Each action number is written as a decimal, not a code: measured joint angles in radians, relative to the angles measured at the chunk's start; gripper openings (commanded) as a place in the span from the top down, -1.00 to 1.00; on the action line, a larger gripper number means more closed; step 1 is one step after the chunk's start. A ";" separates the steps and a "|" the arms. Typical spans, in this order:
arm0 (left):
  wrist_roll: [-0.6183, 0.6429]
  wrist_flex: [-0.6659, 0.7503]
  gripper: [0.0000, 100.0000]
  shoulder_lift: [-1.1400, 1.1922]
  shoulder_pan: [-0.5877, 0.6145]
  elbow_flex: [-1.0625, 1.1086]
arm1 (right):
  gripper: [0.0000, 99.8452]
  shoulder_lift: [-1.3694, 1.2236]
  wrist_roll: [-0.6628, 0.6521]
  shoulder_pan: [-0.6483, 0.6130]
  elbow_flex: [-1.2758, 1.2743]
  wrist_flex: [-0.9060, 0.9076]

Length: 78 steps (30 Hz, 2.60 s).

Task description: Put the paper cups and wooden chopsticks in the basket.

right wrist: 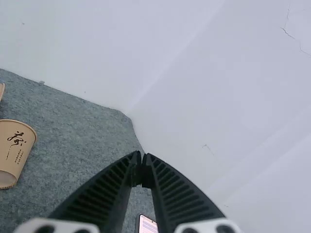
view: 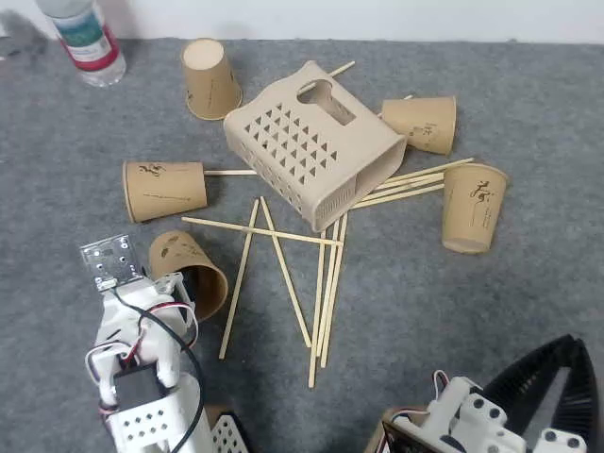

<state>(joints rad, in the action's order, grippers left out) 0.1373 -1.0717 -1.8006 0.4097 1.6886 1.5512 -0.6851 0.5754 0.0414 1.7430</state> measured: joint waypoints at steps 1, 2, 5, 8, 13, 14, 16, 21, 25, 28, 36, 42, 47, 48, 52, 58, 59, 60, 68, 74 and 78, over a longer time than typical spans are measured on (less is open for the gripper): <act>0.000 0.000 0.49 0.000 0.000 0.000 | 0.98 0.000 0.000 0.000 0.000 0.000; 0.000 0.000 0.49 0.000 0.000 0.000 | 0.98 0.000 0.000 0.000 0.000 0.000; 0.000 0.000 0.49 0.000 0.000 0.000 | 0.98 0.000 0.000 0.000 0.000 0.000; 0.000 0.000 0.49 0.000 0.000 0.000 | 0.98 0.000 0.000 0.000 0.000 0.005; 0.000 0.000 0.49 0.000 0.000 0.000 | 0.98 0.000 0.000 0.000 -0.002 0.012; 0.000 0.000 0.49 0.000 0.000 0.000 | 0.98 0.000 0.000 0.000 -0.014 0.012; 0.000 0.000 0.49 0.000 0.000 0.000 | 0.98 0.000 0.000 0.000 -0.077 0.012; 0.000 0.000 0.49 0.000 0.000 0.000 | 0.98 0.000 0.132 -0.002 -0.362 0.009; 0.000 0.000 0.49 0.000 0.000 0.000 | 0.98 -0.002 0.262 -0.087 -0.664 -0.052; 0.000 0.000 0.49 0.000 0.000 0.000 | 0.98 -0.003 0.324 -0.189 -0.793 -0.068; 0.000 0.000 0.49 0.000 0.000 0.000 | 0.98 -0.003 0.388 -0.365 -0.821 -0.075; 0.000 0.000 0.49 0.000 0.000 0.000 | 0.98 -0.003 0.390 -0.364 -0.821 -0.075; 0.000 0.000 0.49 0.000 0.000 0.000 | 0.98 -0.003 0.390 -0.364 -0.821 -0.075; 0.000 0.000 0.49 0.000 0.000 0.000 | 0.98 -0.003 0.390 -0.364 -0.821 -0.075; 0.000 0.000 0.49 0.000 0.000 0.000 | 0.98 -0.003 0.390 -0.376 -0.821 -0.075; 0.000 0.000 0.49 0.000 0.000 0.000 | 0.98 -0.003 0.390 -0.376 -0.836 -0.095; 0.000 0.000 0.49 0.000 0.000 0.000 | 0.98 -0.003 0.390 -0.376 -0.845 -0.097; 0.000 0.000 0.49 0.000 0.000 0.000 | 0.98 -0.003 0.390 -0.376 -0.852 -0.098; 0.000 0.000 0.48 0.000 0.000 0.000 | 0.98 -0.003 0.390 -0.376 -0.853 -0.130; 0.000 0.000 0.48 0.000 0.000 0.000 | 0.65 -0.003 0.279 -0.376 -0.855 -0.216; 0.000 0.000 0.48 0.000 0.000 0.000 | 0.59 -0.025 0.265 -0.376 -0.893 -0.324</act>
<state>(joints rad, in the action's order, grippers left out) 0.1373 -1.0717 -1.8006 0.4097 1.6886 1.5267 -0.4196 0.1995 -0.8516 1.4193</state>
